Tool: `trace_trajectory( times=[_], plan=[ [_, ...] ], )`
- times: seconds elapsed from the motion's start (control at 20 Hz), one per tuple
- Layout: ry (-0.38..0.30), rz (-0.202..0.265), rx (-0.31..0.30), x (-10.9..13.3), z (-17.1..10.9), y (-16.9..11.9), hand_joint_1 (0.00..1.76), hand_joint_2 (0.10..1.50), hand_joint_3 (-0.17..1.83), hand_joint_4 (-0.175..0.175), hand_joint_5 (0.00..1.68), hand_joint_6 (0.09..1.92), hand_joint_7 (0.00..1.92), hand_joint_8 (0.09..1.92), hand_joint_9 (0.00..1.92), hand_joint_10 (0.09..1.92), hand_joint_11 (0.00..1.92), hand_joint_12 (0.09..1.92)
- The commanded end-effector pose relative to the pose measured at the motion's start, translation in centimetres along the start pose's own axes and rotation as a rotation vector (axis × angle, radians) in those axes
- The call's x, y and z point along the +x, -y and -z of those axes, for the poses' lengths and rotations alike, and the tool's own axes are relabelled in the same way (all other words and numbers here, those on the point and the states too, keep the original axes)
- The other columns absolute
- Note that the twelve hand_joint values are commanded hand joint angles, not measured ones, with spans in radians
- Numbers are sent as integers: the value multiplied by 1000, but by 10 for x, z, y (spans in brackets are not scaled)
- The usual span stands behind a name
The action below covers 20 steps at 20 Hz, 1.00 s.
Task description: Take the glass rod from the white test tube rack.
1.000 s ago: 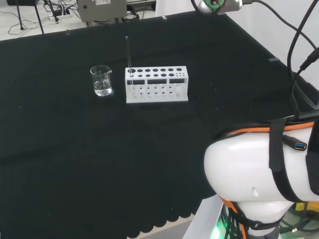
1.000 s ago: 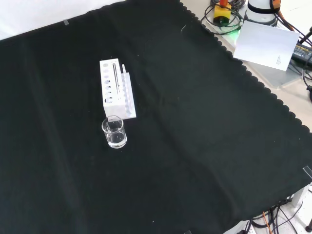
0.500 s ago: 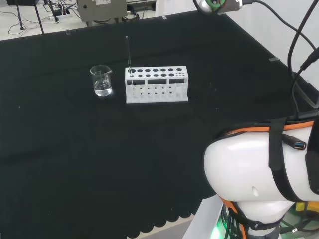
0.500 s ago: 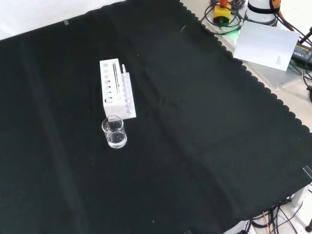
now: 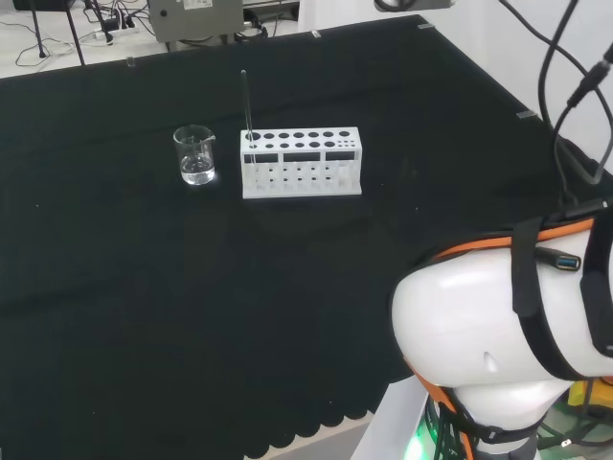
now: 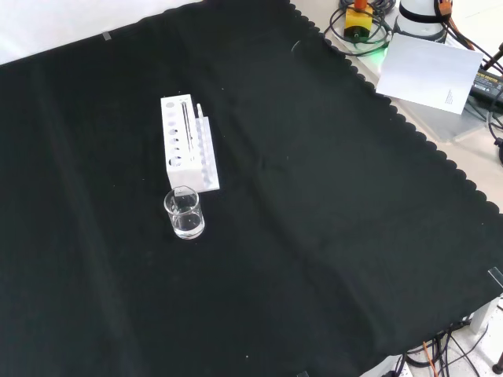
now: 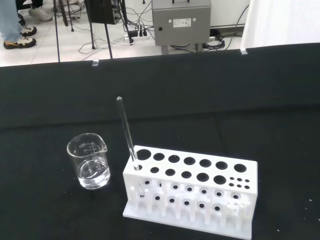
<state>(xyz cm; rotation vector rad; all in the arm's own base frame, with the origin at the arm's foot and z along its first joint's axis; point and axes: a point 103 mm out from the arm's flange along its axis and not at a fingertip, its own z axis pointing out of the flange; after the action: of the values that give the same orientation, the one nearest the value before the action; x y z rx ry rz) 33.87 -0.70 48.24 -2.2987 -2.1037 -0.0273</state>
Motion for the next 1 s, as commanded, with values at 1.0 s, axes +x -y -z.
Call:
trace_trajectory(
  times=[1.0],
  plan=[
    [-18, 157, 30, 56, -34, -100, 535, 936, 468, -156, 151, 87, 70, 924, 218, 935, 3, 1480]
  ],
)
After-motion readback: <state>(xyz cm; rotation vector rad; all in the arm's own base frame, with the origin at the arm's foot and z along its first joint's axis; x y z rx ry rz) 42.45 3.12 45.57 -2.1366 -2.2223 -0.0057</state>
